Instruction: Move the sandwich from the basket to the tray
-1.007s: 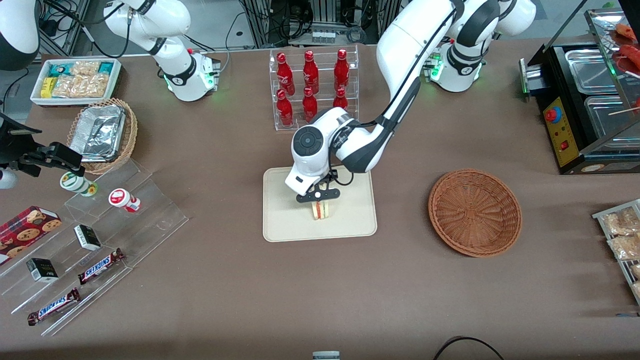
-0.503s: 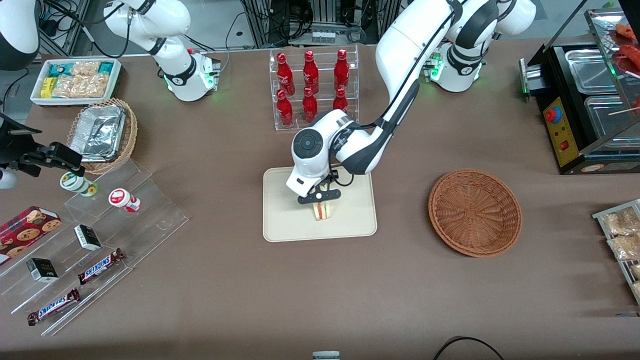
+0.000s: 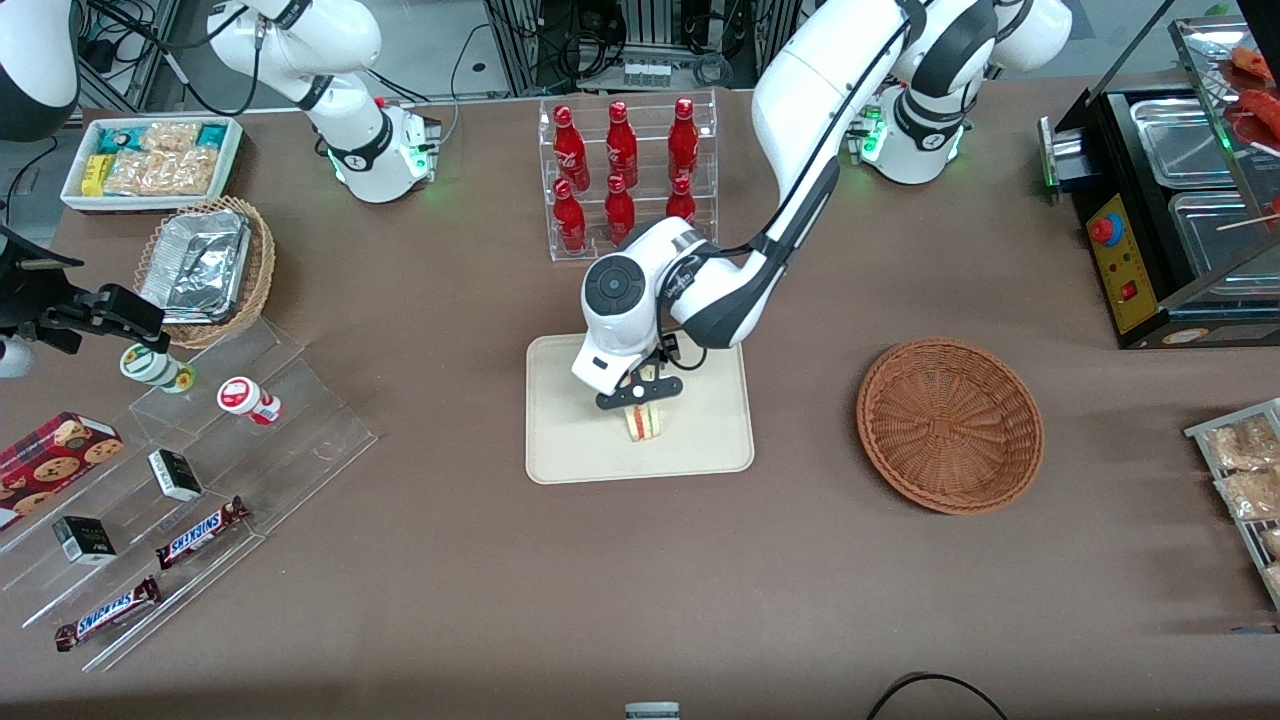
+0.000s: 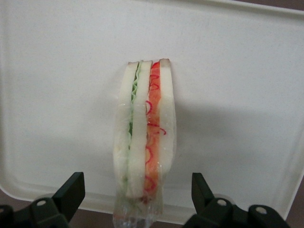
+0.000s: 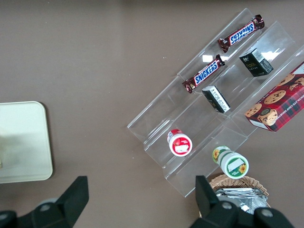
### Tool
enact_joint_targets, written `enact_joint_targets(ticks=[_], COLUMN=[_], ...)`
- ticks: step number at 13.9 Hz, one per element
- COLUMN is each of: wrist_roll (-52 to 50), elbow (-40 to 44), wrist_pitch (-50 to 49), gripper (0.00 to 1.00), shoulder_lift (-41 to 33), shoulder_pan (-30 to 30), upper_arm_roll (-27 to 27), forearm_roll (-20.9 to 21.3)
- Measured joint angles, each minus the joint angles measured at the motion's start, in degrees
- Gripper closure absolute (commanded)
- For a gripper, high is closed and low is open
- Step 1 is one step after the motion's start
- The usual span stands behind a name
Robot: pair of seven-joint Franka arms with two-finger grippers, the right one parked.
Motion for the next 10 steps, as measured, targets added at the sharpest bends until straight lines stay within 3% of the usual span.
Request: enact_joint_targets(ticks=[6, 10], wrist_roll=[-0.1, 2.5], elbow=[2.0, 2.0], wrist_pitch=[-12.0, -13.9], gripper=[0.0, 0.0], shoulder_lift=[-8.3, -11.7], shoulder_pan=[0.3, 2.3], upper_arm_roll=[0.3, 0.8], forearm_roll=[-0.1, -0.1])
